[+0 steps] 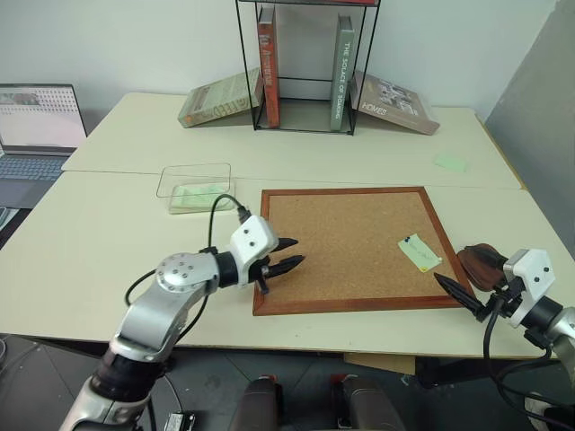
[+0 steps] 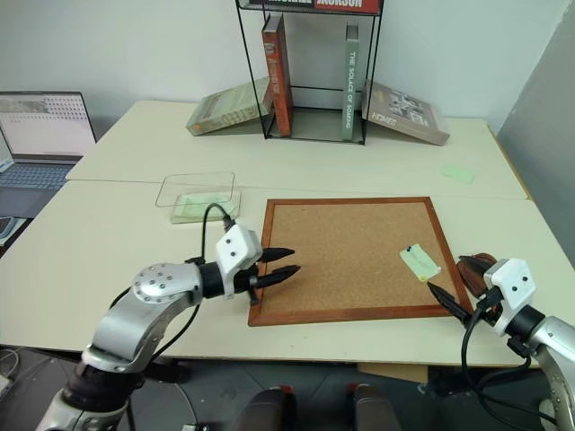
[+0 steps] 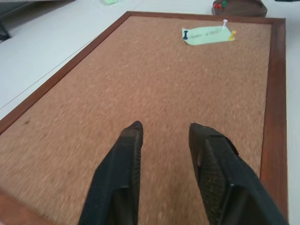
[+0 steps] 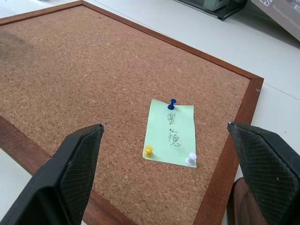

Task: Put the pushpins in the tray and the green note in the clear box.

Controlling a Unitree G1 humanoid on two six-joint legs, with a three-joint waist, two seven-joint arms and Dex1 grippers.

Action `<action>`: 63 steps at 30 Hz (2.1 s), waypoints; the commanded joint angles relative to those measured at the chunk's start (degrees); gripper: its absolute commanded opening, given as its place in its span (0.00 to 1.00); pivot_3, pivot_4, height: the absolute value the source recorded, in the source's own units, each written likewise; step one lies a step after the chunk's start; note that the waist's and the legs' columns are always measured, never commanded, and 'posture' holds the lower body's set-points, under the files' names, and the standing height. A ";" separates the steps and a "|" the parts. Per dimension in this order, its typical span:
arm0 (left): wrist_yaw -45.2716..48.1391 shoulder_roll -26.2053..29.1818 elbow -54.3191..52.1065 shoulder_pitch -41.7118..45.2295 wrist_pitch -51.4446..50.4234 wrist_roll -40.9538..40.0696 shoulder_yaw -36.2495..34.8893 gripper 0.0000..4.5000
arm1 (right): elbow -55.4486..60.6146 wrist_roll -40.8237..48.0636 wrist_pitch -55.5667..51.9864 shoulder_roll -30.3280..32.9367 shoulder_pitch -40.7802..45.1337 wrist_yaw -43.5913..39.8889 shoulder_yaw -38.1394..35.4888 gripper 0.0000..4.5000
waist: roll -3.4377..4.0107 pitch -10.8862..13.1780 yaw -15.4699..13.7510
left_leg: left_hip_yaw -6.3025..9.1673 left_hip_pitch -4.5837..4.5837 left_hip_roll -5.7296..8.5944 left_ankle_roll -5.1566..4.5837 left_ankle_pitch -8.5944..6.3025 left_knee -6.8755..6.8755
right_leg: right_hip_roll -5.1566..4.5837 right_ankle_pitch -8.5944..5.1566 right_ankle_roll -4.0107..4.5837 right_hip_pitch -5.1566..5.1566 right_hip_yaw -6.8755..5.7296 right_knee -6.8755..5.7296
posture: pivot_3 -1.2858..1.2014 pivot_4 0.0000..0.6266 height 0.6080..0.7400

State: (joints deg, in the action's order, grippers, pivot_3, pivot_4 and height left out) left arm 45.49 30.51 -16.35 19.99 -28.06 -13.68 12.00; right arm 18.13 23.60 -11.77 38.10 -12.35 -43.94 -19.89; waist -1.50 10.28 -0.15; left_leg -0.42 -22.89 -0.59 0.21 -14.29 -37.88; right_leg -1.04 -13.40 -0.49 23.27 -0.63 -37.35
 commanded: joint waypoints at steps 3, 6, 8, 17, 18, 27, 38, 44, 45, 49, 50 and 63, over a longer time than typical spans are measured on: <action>-1.17 -7.72 9.91 7.22 4.39 3.87 5.87 0.08 | 3.53 -0.34 -2.77 -0.62 0.53 2.34 1.92 1.00 | 0.01 -0.01 0.01 | 0.00 -0.02 0.01 0.00 0.00 0.00 | 0.02 0.01 -0.02 0.02 0.01 0.00 | 0.52 0.24 1.00; -0.68 -11.45 15.42 10.18 6.32 5.02 7.93 0.00 | 4.57 -0.42 -4.60 -0.85 1.22 3.27 3.44 1.00 | 0.01 -0.02 -0.09 | 0.00 -0.02 0.04 0.00 0.00 -0.03 | 0.02 0.03 -0.04 0.00 0.01 -0.01 | 0.52 0.24 1.00; -0.53 -13.34 18.71 11.58 7.49 5.56 8.37 0.00 | 5.04 -0.23 -5.54 -0.94 1.83 3.87 4.10 1.00 | 0.00 -0.01 0.05 | -0.01 -0.02 0.06 0.00 0.00 -0.04 | 0.02 0.03 -0.05 -0.02 0.02 -0.01 | 0.52 0.24 1.00; 0.87 -19.45 39.30 15.72 19.46 9.86 9.85 0.00 | 3.34 0.63 -18.21 -2.10 10.77 9.10 9.23 1.00 | 0.01 -0.02 0.13 | 0.00 -0.01 0.04 -0.01 0.00 -0.04 | 0.06 0.04 -0.06 0.02 0.02 -0.06 | 0.52 0.24 1.00; 1.03 -19.76 41.41 16.01 20.47 10.54 10.04 0.00 | 2.35 0.55 -18.75 -2.49 12.48 9.48 9.71 1.00 | 0.02 -0.02 0.13 | 0.01 -0.02 0.04 -0.01 0.00 -0.04 | 0.08 0.04 -0.06 0.02 0.01 -0.06 | 0.52 0.24 1.00; 2.35 -21.18 47.39 17.41 25.70 12.84 10.02 0.00 | -9.95 -5.18 -18.93 -4.33 24.75 12.00 14.97 1.00 | 0.03 -0.07 -0.20 | -0.02 -0.01 0.12 -0.06 0.03 -0.14 | 0.21 0.16 -0.25 -0.07 0.05 -0.02 | 0.52 0.24 1.00; 3.18 -21.18 45.43 15.96 25.41 13.29 9.91 0.00 | -17.57 -8.30 -16.28 -6.33 27.56 13.55 14.96 0.54 | 0.07 -0.10 -0.27 | -0.02 -0.03 0.12 -0.06 0.03 -0.12 | 0.22 0.16 -0.25 -0.05 0.08 -0.02 | 0.52 0.24 1.00; 3.47 -21.36 44.58 15.55 25.05 13.65 10.09 0.00 | -18.33 -8.23 -16.30 -6.96 27.86 13.36 14.59 0.28 | 0.09 -0.11 -0.19 | -0.02 -0.02 0.12 -0.06 0.03 -0.11 | 0.22 0.16 -0.25 -0.05 0.07 -0.02 | 0.52 0.24 1.00; 3.52 -21.38 44.56 15.55 25.05 13.72 10.08 0.00 | -18.47 -8.13 -16.34 -7.12 27.94 13.35 14.52 0.22 | 0.09 -0.11 -0.17 | -0.03 -0.02 0.12 -0.06 0.03 -0.11 | 0.22 0.16 -0.25 -0.05 0.07 -0.02 | 0.52 0.24 1.00; 3.72 -21.24 44.08 15.30 24.89 13.89 10.05 0.00 | -18.75 -7.56 -16.80 -7.70 28.23 13.53 13.84 0.07 | 0.09 -0.11 -0.16 | -0.02 -0.03 0.11 -0.06 0.03 -0.10 | 0.22 0.16 -0.25 -0.05 0.07 -0.01 | 0.52 0.24 1.00; 3.75 -21.19 43.92 15.19 24.83 13.93 10.04 0.00 | -18.79 -7.55 -16.85 -7.77 28.27 13.53 13.71 0.02 | 0.09 -0.11 -0.10 | -0.01 -0.03 0.11 -0.06 0.03 -0.10 | 0.22 0.16 -0.24 -0.05 0.07 -0.01 | 0.52 0.24 1.00; 3.71 -20.97 43.78 14.82 23.88 15.04 10.08 0.00 | -13.34 -6.12 -13.32 -8.12 27.35 10.93 12.54 0.01 | 0.09 -0.11 0.14 | -0.02 -0.03 0.11 -0.06 0.03 -0.09 | 0.22 0.16 -0.25 -0.04 0.07 -0.01 | 0.52 0.24 1.00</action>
State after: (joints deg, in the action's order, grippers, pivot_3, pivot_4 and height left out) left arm 48.67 9.47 27.20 35.79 -3.32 -0.04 20.93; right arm -1.07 15.86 -28.57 29.50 14.54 -31.14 -5.68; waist -1.41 10.17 -0.02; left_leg -0.45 -22.92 -0.49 0.14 -14.26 -37.96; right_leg -0.82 -13.23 -0.73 23.24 -0.56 -37.35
